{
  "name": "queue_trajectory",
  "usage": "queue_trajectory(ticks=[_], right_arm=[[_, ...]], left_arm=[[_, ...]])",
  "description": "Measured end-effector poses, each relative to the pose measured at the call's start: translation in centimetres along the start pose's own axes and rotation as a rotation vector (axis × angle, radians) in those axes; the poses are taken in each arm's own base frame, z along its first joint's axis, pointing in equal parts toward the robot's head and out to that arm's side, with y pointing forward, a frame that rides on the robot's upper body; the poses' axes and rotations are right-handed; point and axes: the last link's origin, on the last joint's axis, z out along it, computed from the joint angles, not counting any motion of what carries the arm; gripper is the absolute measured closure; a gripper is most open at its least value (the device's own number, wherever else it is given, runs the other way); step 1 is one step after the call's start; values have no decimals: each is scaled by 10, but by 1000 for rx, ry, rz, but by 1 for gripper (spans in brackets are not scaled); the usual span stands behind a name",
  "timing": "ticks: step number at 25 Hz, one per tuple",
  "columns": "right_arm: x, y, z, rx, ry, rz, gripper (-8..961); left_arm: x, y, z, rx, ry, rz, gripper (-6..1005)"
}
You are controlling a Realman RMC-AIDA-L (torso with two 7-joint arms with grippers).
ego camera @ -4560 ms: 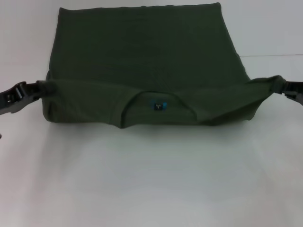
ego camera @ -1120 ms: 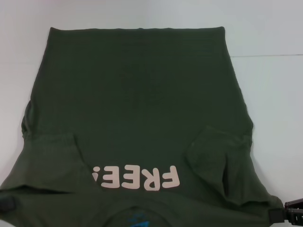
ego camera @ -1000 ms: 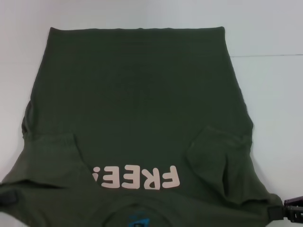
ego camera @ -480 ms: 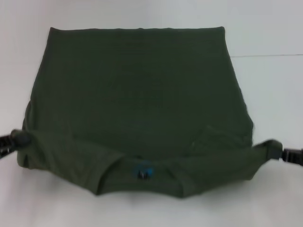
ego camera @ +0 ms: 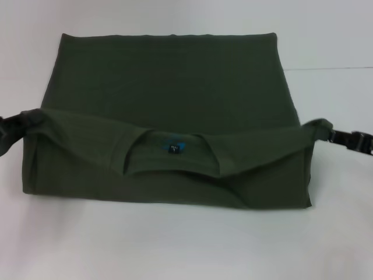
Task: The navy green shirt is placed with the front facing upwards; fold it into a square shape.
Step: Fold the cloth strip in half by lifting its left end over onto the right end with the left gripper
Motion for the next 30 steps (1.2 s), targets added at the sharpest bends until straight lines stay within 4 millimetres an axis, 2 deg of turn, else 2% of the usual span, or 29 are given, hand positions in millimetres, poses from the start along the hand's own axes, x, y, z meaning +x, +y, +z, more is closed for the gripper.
queue_trajectory(ticks=[6,15,21,30], right_arm=[[-14,-8,29,93,-88,-1,920],[-28,-18,56,228,-147,-30,920],[-32,-20,66,275,-158,-50,921],[-33,-27,70,328,-191,-42,920]], left_arm=[[-2,-3,33,42,46,49,935],[-7,-3,65,90,78,101,934],[-10,-3,74,108,100,114,934],[-11,-2,83,112,170,114,934]])
